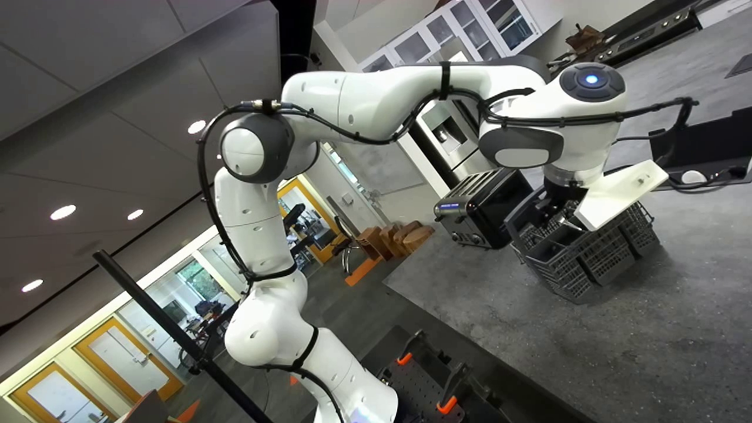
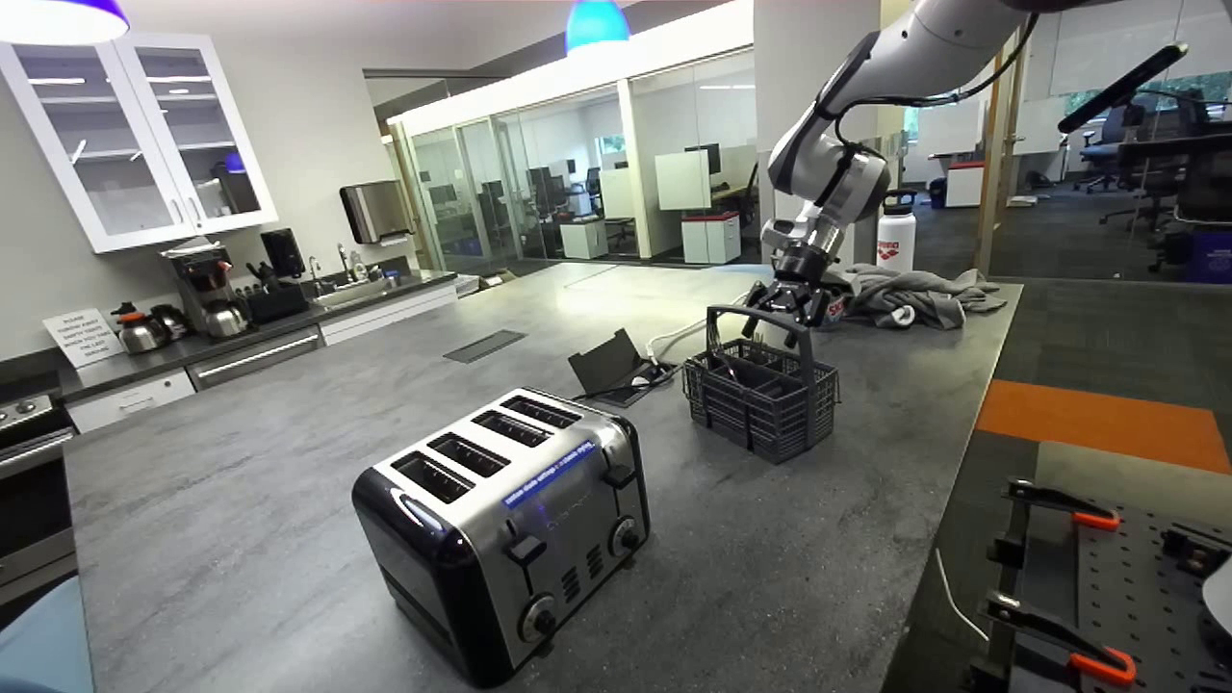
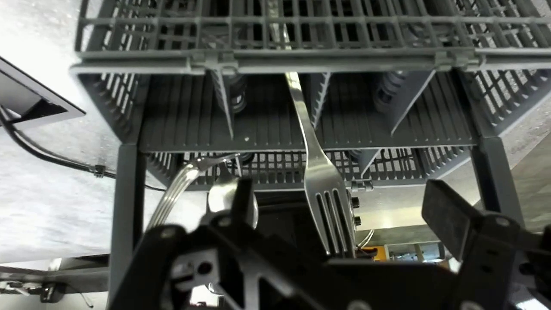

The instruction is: Take out one fork from the cutlery box and put it on the right side of the counter, take out another fork from the box and place it on the left side of the counter then take out a spoon from the box and place it in between the two forks

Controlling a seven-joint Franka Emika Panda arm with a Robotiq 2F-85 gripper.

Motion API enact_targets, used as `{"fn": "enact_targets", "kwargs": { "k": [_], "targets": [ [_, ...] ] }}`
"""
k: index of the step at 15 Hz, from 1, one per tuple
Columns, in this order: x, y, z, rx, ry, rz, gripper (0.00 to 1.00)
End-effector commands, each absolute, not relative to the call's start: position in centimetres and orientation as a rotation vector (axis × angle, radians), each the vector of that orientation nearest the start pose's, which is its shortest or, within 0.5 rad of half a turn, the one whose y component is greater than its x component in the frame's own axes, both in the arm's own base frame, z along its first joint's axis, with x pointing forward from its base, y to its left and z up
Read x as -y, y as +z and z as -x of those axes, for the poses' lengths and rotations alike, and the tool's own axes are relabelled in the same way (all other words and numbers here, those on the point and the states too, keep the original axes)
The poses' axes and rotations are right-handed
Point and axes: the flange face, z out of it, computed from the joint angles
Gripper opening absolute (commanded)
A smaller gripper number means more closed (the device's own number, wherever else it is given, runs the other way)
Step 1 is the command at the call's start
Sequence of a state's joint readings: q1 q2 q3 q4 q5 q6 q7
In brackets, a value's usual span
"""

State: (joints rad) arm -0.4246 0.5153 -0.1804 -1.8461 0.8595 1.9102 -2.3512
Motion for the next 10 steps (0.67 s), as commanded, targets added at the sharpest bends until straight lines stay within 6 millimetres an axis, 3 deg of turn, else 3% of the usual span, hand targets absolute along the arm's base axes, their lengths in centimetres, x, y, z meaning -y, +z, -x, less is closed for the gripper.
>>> {"fn": "enact_targets", "kwargs": {
  "k": [1, 5, 6, 8, 10],
  "targets": [
    [28.9, 23.2, -54.7, 1.517, -0.819, 2.012, 1.0],
    [27.7, 22.6, -55.5, 1.525, -0.807, 1.977, 1.0],
    [27.5, 22.5, -55.6, 1.526, -0.803, 1.972, 0.75],
    [27.3, 22.5, -55.7, 1.529, -0.8, 1.965, 0.66],
    [27.4, 22.6, -55.8, 1.532, -0.799, 1.963, 0.5]
  ]
}}
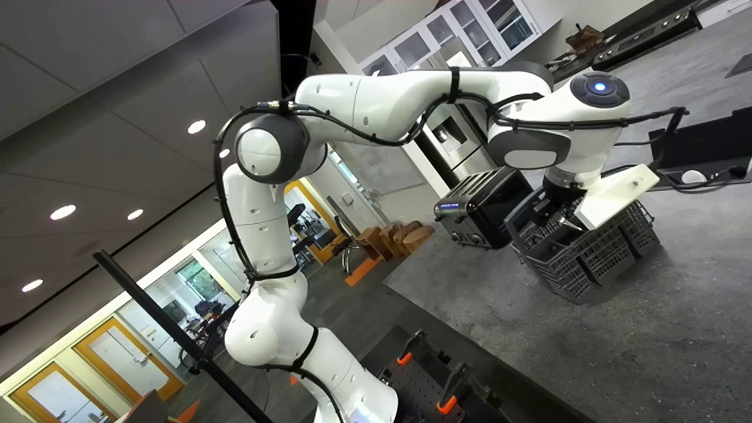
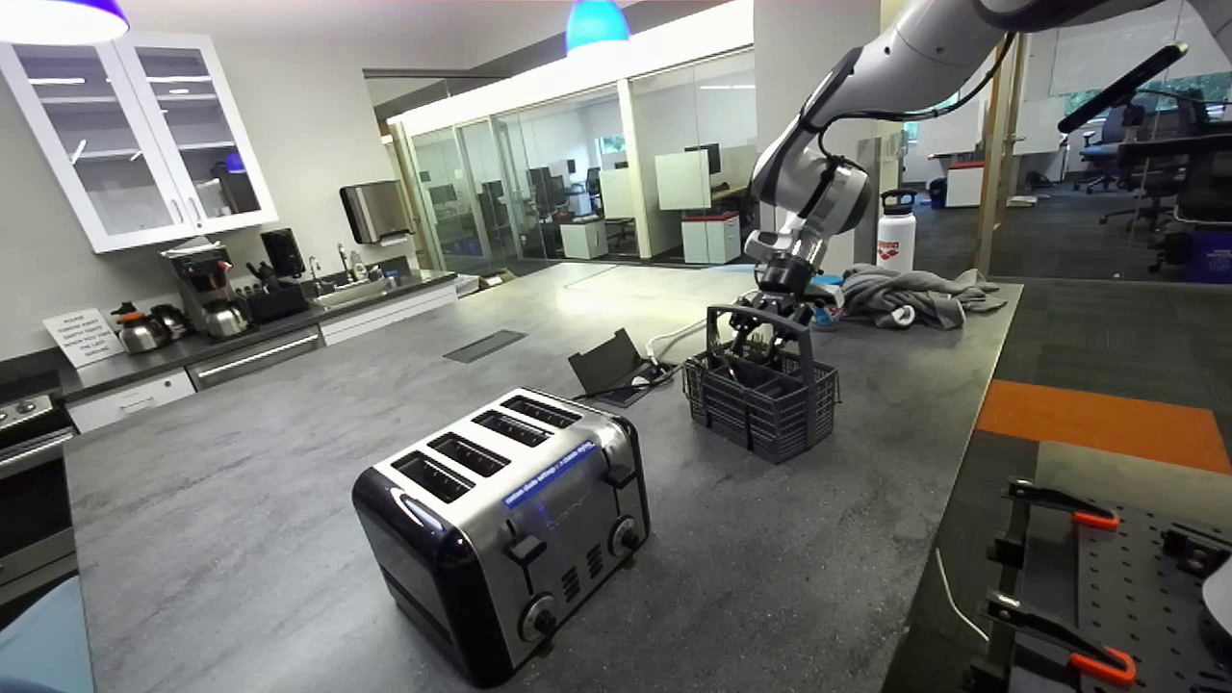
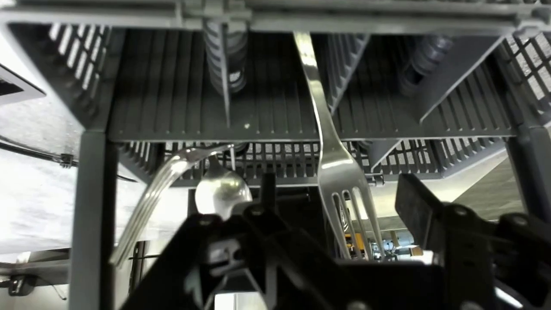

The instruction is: Take out one fork from the cutlery box and put it on the right side of the counter, take out another fork from the box and place it on the left side of the counter then take out a spoon from the box and place it in between the two forks

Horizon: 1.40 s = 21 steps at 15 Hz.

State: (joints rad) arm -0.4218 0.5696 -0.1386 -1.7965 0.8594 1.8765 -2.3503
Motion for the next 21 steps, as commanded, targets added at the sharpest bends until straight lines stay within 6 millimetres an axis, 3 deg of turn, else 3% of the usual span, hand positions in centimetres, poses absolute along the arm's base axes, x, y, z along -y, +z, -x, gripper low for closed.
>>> {"fn": "enact_targets", "kwargs": {
  "k": [1, 6, 7, 17, 21],
  "targets": [
    [27.4, 22.7, -55.7, 1.534, -0.8, 1.961, 0.43],
    [27.6, 23.4, -55.5, 1.546, -0.809, 1.965, 0.04],
    [27.6, 23.6, -55.4, 1.547, -0.812, 1.968, 0.01],
    [29.9, 29.0, -53.9, 1.518, -0.918, 2.051, 0.01],
    [31.1, 28.8, -53.8, 1.476, -0.936, 2.042, 0.01]
  ]
}}
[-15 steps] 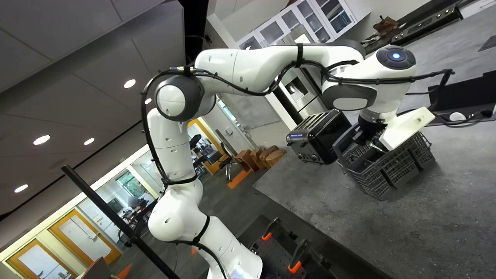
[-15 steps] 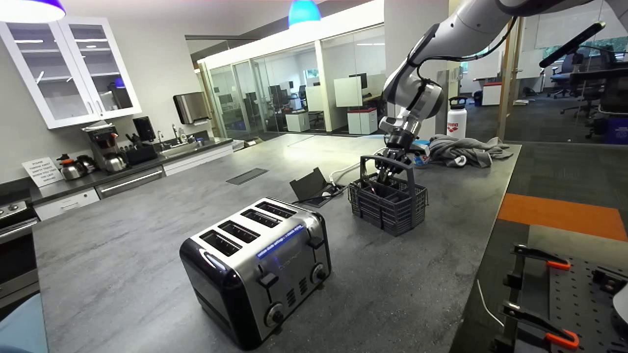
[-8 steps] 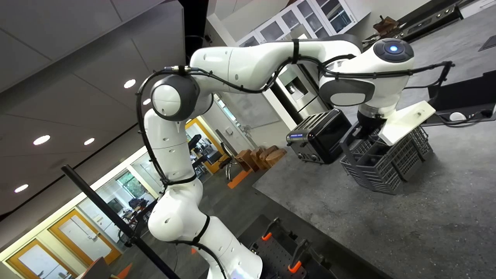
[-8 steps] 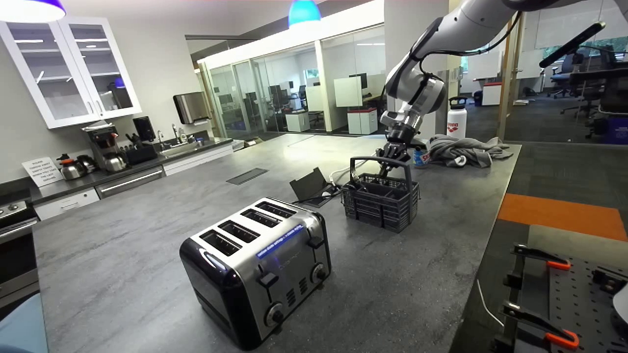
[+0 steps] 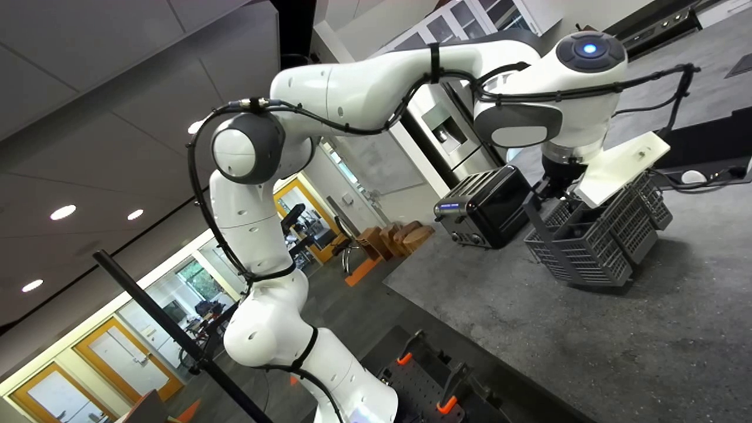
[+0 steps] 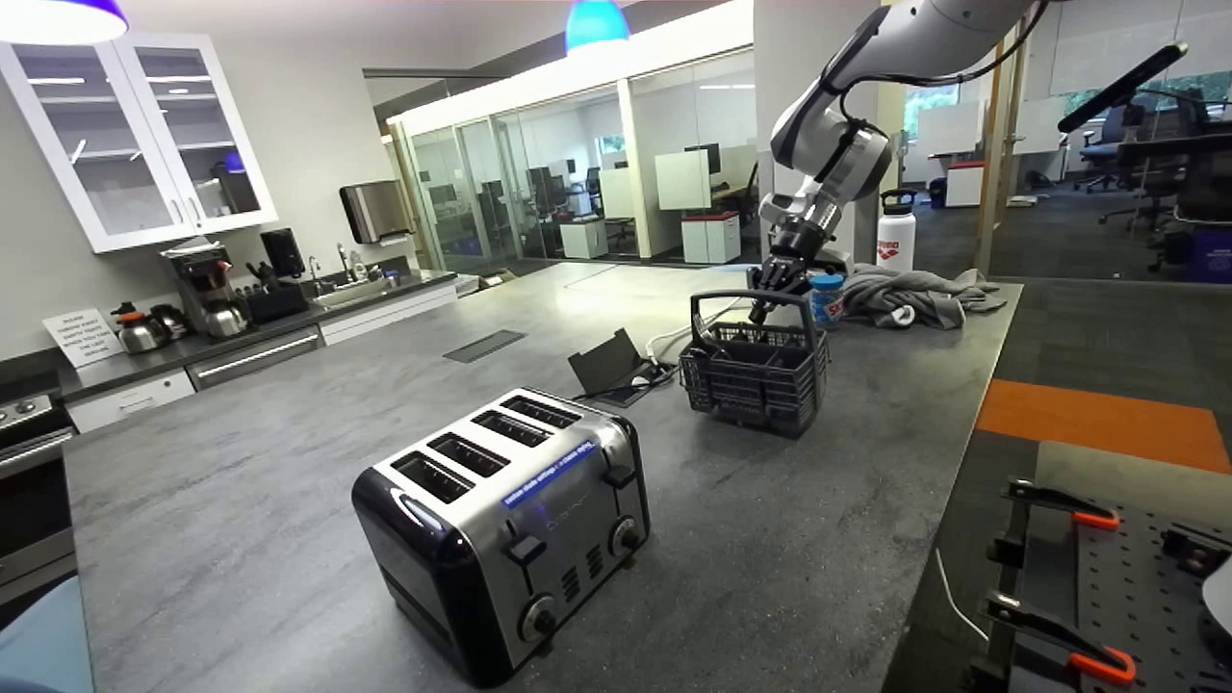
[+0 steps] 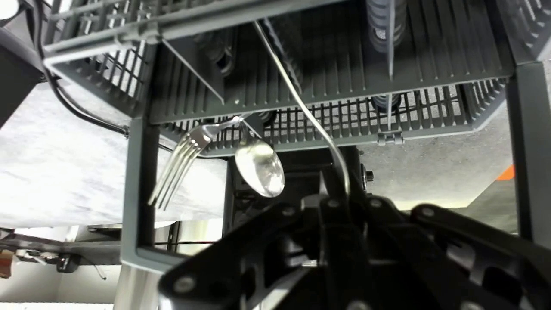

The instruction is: Take out one fork from the cutlery box and put it on the right side of the counter, take out another fork from the box and place it on the left side of the counter then take out a spoon from the box and place it in between the two forks

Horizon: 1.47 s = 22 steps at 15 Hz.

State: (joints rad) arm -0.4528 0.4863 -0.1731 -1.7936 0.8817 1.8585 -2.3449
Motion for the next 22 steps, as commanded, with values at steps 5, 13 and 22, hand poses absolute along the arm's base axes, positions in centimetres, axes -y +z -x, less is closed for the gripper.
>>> {"fn": "enact_targets", "kwargs": {
  "k": [5, 13, 22],
  "targets": [
    [31.1, 26.4, -53.8, 1.46, -0.919, 2.037, 0.01],
    [31.5, 23.4, -53.2, 1.432, -0.912, 2.003, 0.01],
    [34.4, 22.9, -51.6, 1.23, -1.008, 1.96, 0.01]
  ]
}}
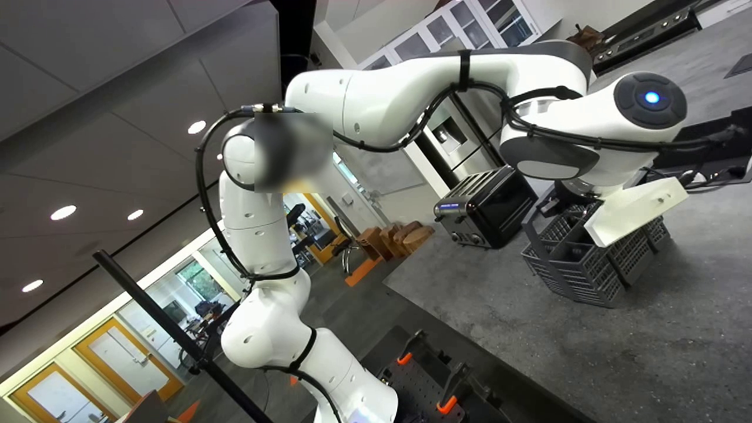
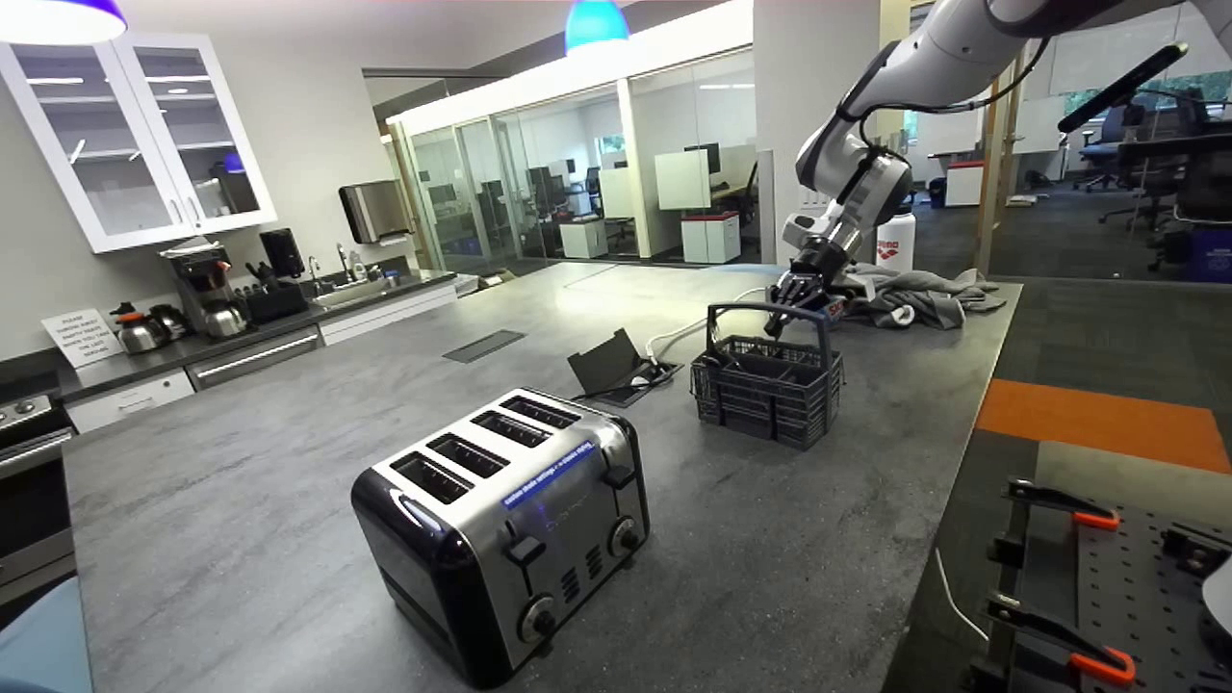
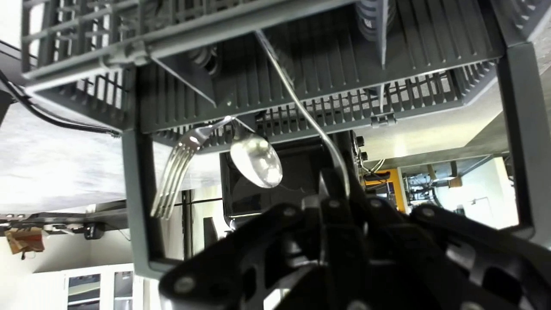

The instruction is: Take out one fork from the cutlery box and put it on the right side of the counter, take out another fork from the box and place it on the left side of the counter then take out a spoon from the box and place it in between the two forks

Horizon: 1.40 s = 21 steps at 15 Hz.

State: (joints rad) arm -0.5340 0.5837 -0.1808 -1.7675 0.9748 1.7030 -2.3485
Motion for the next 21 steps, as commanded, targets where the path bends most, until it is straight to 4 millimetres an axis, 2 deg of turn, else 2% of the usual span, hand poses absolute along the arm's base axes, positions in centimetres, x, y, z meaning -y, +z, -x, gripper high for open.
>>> {"fn": "enact_targets", "kwargs": {
  "k": [1, 5, 8, 12, 17, 19, 21],
  "targets": [
    [34.6, 22.8, -51.6, 1.209, -1.018, 1.968, 0.01],
    [35.3, 22.1, -51.8, 1.113, -1.032, 2.009, 0.01],
    [35.2, 23.1, -51.5, 1.092, -1.076, 1.994, 0.01],
    [35.0, 26.6, -50.6, 1.097, -1.172, 1.938, 0.01],
    [35.3, 32.3, -49.5, 1.099, -1.283, 1.91, 0.01],
    [35.7, 34.3, -49.2, 1.058, -1.331, 1.972, 0.01],
    [36.6, 35.6, -49.0, 0.986, -1.382, 2.09, 0.01]
  ]
}}
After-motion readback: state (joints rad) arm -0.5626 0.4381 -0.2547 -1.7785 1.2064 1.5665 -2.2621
